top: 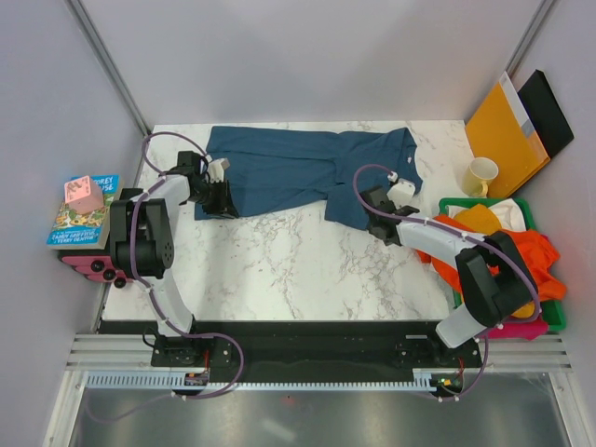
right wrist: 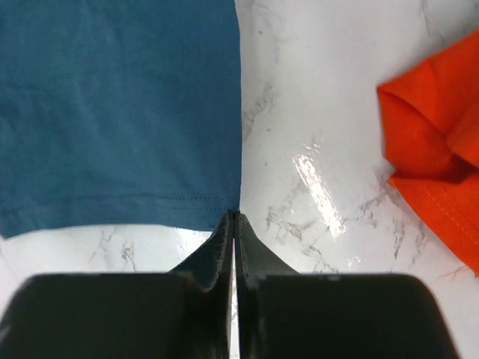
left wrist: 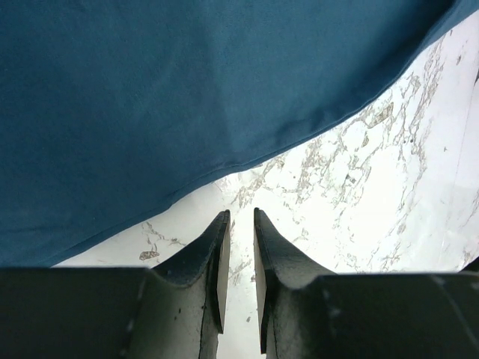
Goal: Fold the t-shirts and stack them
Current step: Fold the tshirt
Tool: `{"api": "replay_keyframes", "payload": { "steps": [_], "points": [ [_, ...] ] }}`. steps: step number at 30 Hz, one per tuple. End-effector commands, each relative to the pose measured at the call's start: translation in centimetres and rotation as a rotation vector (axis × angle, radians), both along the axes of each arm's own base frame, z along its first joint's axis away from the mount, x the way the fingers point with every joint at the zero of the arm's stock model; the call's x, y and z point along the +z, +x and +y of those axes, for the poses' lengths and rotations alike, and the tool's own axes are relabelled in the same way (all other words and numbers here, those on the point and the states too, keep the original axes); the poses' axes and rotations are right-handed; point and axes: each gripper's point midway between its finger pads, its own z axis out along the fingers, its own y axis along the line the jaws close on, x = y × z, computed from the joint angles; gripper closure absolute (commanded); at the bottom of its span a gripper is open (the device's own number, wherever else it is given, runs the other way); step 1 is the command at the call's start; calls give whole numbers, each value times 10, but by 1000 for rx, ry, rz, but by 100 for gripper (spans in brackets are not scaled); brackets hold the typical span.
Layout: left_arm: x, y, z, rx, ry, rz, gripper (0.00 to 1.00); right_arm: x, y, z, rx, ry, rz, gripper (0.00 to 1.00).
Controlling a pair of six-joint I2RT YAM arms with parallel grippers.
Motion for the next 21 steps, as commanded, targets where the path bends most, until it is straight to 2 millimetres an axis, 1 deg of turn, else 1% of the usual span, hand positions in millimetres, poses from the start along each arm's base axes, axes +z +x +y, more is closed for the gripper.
{"api": "replay_keyframes", "payload": {
  "steps": [1,3,4,6,7,8,9,12,13,15,16,19,21],
  "points": [
    [16,2,-5,-9,-30,-41,74,8,-3,-2,-38,21,-31,83],
    [16,2,-6,-8,-36,-36,74,14,2,-1,-38,19,-58,73],
    [16,2,-6,-8,-37,-37,74,17,4,-1,-39,18,-69,65],
    [16,2,-7,-9,-36,-37,74,25,11,1,-38,21,-94,58],
    [17,2,-7,-9,-36,-42,74,24,12,2,-38,17,-91,52],
    [18,2,-6,-9,-35,-44,74,24,13,2,-39,14,-93,49],
    [18,2,-7,-12,-35,-45,74,27,17,4,-37,15,-98,47],
    [18,3,-6,-11,-36,-47,74,18,21,6,-39,7,-78,45],
    [18,3,-7,-11,-36,-46,74,10,22,7,-40,-1,-59,44],
    [18,2,-7,-11,-40,-40,74,2,23,7,-48,0,-43,44],
    [17,2,-7,-10,-39,-40,74,-6,22,8,-49,-7,-23,44],
    [17,3,-6,-12,-33,-44,74,-19,19,6,-68,-11,4,45],
    [18,3,-6,-15,-28,-50,74,-22,16,3,-86,-15,9,46]
  ]
}}
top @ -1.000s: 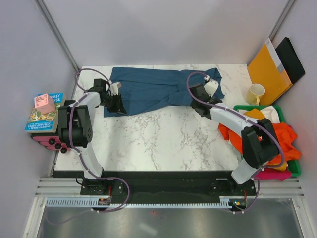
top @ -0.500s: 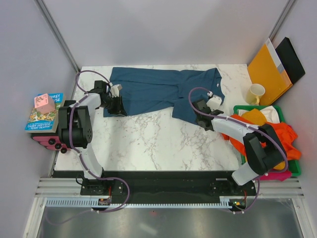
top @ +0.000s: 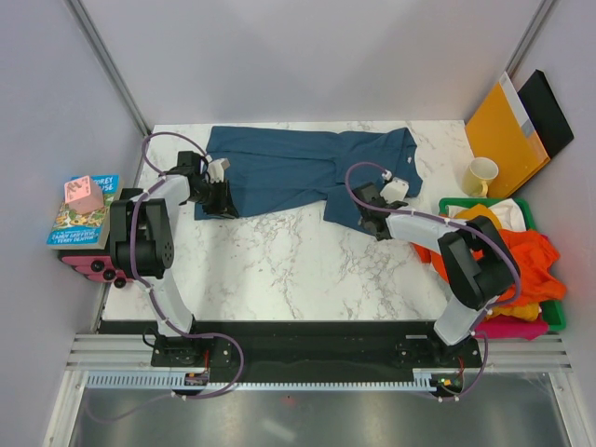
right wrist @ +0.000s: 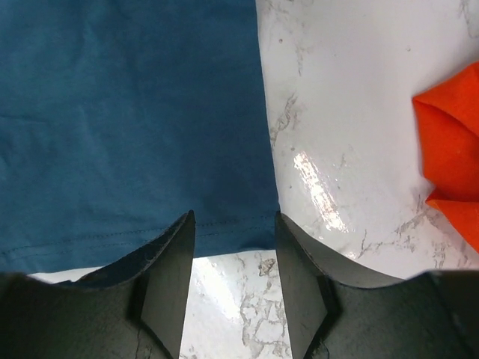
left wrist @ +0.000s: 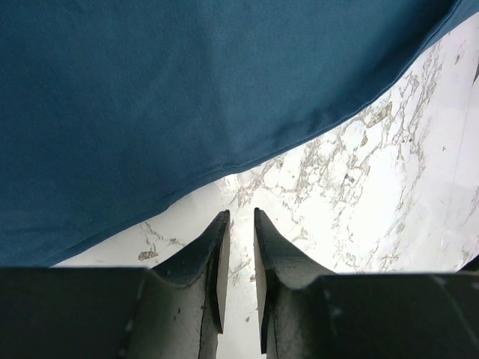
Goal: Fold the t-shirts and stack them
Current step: Fold the tshirt
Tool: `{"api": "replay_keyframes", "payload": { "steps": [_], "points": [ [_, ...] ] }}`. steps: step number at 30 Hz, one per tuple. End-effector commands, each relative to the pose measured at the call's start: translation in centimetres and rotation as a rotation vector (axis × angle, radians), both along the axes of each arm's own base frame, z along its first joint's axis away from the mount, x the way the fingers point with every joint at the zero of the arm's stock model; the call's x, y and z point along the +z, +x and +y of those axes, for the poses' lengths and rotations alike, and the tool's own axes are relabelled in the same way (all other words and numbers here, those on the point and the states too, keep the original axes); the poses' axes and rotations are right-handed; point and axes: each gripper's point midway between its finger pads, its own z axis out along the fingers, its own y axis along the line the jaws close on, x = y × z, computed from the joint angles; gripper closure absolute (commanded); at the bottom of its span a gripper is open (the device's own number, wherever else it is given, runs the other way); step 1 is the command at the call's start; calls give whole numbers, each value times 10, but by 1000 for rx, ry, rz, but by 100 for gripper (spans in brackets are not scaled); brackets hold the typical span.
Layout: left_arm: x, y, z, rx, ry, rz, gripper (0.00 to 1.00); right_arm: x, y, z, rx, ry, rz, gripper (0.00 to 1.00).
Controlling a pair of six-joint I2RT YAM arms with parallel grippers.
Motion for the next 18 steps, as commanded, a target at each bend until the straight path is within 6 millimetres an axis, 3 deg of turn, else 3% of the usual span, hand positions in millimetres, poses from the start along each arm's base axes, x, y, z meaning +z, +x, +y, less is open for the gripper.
{"api": "replay_keyframes", "payload": {
  "steps": [1,7,18],
  "points": [
    [19,3,-5,-14,-23,-52,74,2,3,-3,-54,6,-26,46],
    [17,4,-5,-15,-24,-49,74,-2,-7,-11,-69,-18,2,46],
    [19,2,-5,-17,-23,-55,74,-42,-42,-17,-83,-16,142,46]
  ]
}}
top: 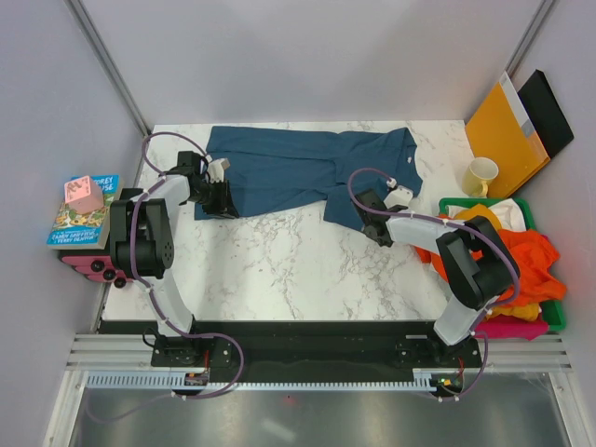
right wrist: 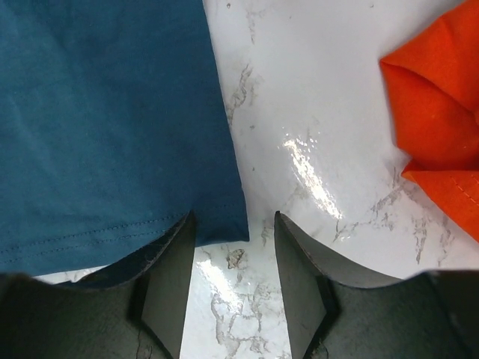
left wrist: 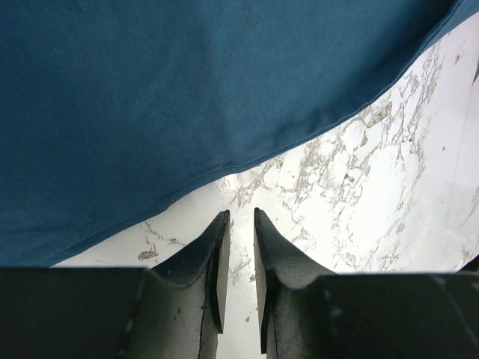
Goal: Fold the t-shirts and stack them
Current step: Fold the tshirt
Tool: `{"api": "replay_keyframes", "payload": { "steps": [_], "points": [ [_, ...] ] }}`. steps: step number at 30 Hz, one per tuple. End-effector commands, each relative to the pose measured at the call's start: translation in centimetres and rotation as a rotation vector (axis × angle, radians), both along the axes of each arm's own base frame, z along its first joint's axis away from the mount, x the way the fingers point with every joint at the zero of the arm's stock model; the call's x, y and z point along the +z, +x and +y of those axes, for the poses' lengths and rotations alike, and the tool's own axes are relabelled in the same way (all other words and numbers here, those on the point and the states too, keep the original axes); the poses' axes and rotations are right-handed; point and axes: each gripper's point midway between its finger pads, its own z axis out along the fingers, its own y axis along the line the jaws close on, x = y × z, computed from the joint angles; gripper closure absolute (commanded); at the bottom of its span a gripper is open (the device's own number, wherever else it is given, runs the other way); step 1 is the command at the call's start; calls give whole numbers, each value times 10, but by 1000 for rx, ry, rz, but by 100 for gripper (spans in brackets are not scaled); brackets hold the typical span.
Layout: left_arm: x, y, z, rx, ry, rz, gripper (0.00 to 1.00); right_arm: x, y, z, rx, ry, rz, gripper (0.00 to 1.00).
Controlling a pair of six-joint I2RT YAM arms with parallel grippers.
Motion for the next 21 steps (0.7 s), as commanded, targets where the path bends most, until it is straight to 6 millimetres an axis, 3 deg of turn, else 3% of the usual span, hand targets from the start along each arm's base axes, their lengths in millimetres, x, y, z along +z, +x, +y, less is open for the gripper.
{"api": "replay_keyframes", "payload": {
  "steps": [1,7,11,15,17,21],
  "points": [
    [19,2,-6,-17,-25,-53,74,-25,-25,-5,-16,10,97,46],
    [16,-1,-6,-16,-29,-42,74,-41,-39,-5,-8,12,152,53],
    [15,-3,-6,-14,-28,-38,74,-42,-44,-5,-16,25,161,72],
    [17,-3,-5,-17,-24,-45,75,-42,-50,-6,-19,33,166,84],
    [17,-3,-4,-16,-23,-47,75,-43,-52,-7,-22,32,170,100],
    [23,-2,-1,-3,-15,-62,75,-37,-51,-5,-6,26,152,100]
  ]
}}
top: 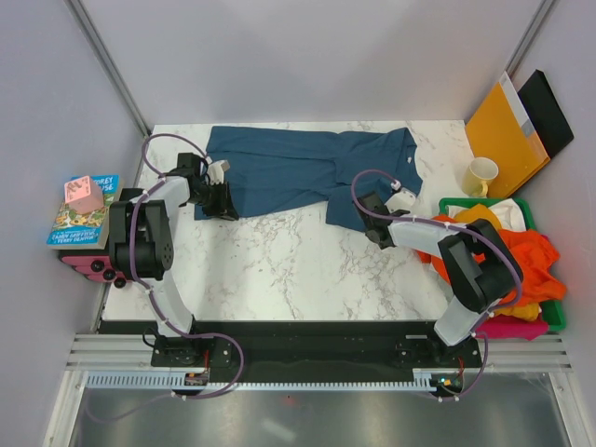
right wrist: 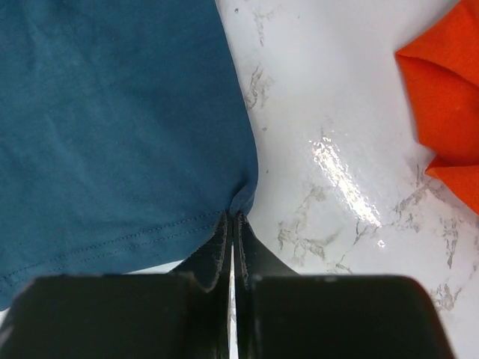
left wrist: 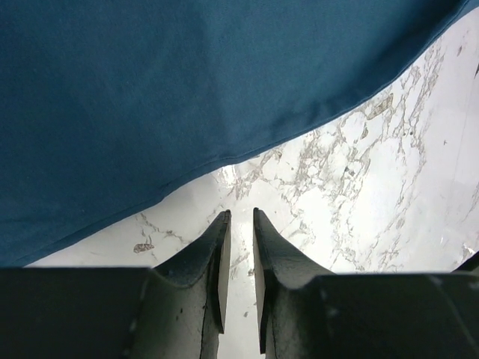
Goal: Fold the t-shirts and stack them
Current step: Fold the tshirt
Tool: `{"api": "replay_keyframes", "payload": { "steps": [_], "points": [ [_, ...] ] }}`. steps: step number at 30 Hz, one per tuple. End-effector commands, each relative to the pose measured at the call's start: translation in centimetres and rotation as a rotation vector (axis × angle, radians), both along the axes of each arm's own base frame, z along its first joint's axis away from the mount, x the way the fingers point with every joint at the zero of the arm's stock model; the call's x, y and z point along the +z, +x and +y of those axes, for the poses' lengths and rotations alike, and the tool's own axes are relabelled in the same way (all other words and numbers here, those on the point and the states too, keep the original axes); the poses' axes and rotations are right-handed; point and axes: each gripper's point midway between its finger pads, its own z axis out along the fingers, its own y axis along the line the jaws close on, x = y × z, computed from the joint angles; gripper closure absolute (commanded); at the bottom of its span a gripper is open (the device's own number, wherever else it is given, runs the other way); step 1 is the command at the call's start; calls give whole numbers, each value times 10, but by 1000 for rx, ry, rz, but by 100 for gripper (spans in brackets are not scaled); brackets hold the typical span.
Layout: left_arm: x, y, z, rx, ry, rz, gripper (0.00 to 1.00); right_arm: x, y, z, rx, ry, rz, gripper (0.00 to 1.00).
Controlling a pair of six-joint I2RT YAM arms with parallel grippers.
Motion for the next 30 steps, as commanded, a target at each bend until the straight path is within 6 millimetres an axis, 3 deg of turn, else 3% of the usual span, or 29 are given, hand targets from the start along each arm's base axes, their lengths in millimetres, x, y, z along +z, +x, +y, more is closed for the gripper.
{"api": "replay_keyframes", "payload": {
  "steps": [1,4,6,10,13,22,30],
  "points": [
    [31,5,4,14,-5,-87,75,-31,-51,-10,46,-53,196,100],
    [49,7,27,92,8,-134,70,-19,-45,-3,83,-67,160,100],
    [53,8,44,144,29,-147,61,-13,-42,-1,96,-75,148,100],
    [45,7,87,256,114,-132,53,-12,-39,1,106,-84,143,100],
    [33,5,105,302,141,-98,51,-12,-37,3,112,-90,143,100],
    [1,9,115,295,161,-25,50,-8,-34,3,125,-98,132,100],
    [-2,19,127,295,218,-47,49,-7,-33,5,133,-89,120,100]
  ]
}}
